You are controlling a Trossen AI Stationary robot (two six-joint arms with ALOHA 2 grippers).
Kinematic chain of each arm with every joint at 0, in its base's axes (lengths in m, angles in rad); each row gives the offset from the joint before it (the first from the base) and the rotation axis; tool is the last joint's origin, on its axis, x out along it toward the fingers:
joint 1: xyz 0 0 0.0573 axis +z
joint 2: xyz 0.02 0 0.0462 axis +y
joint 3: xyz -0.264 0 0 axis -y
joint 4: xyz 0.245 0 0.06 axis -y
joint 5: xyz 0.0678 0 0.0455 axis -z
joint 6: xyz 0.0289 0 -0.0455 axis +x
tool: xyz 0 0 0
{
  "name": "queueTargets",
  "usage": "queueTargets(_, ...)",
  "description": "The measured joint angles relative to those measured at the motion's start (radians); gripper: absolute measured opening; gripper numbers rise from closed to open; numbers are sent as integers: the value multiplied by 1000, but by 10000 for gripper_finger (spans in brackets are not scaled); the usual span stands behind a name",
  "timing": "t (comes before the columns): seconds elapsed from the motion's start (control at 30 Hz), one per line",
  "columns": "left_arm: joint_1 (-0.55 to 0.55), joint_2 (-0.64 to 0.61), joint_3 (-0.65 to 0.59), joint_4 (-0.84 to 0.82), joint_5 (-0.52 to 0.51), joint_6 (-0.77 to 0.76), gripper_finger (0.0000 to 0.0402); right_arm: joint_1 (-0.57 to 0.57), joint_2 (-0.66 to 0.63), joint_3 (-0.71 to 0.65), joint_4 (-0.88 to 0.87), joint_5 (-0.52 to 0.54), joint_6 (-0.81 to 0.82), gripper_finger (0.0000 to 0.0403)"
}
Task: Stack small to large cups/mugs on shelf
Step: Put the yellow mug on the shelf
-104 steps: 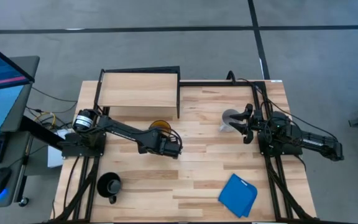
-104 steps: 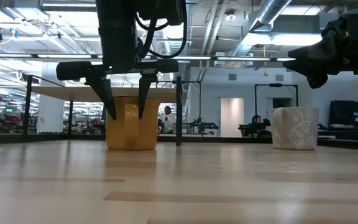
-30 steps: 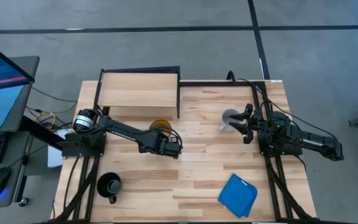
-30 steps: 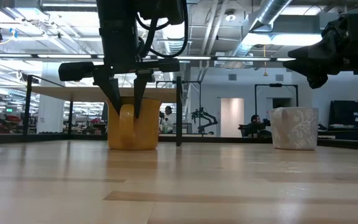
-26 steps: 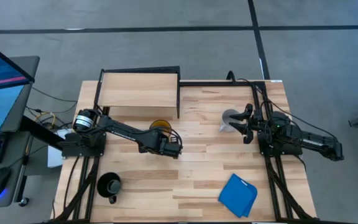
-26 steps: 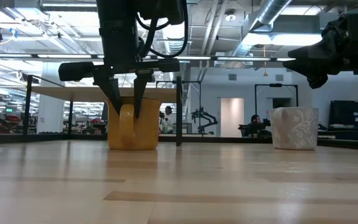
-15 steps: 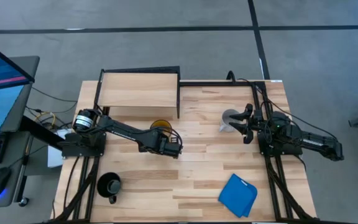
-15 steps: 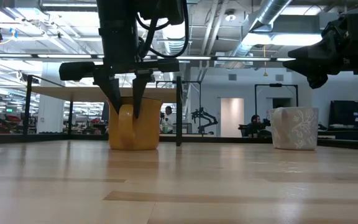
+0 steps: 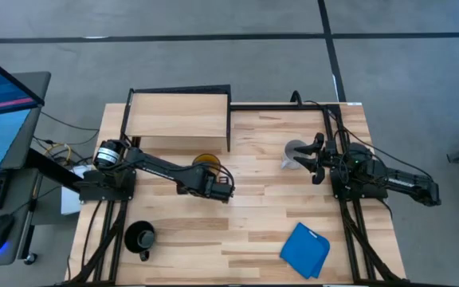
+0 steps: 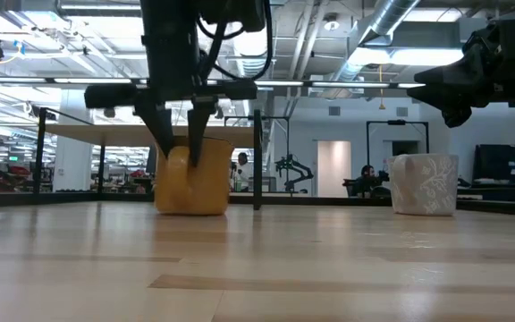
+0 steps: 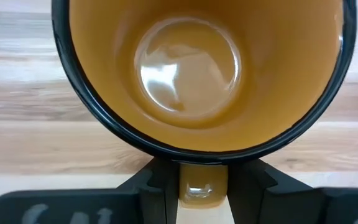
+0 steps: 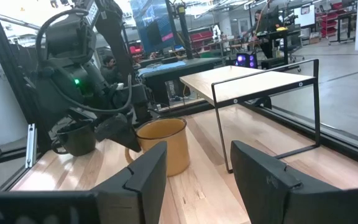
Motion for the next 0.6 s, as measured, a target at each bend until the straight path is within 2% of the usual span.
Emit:
queueTargets(0.2, -1, 0, 112, -194, -9, 22, 84, 0, 0, 0, 0, 0, 0, 201)
queueTargets(0.43, -5, 0, 304, -448, -36, 39, 83, 0, 0, 0, 0, 0, 0, 201)
queueTargets(0.6, -21, 0, 415, -512, -71, 57, 83, 0, 0, 0, -1, 0, 0, 201)
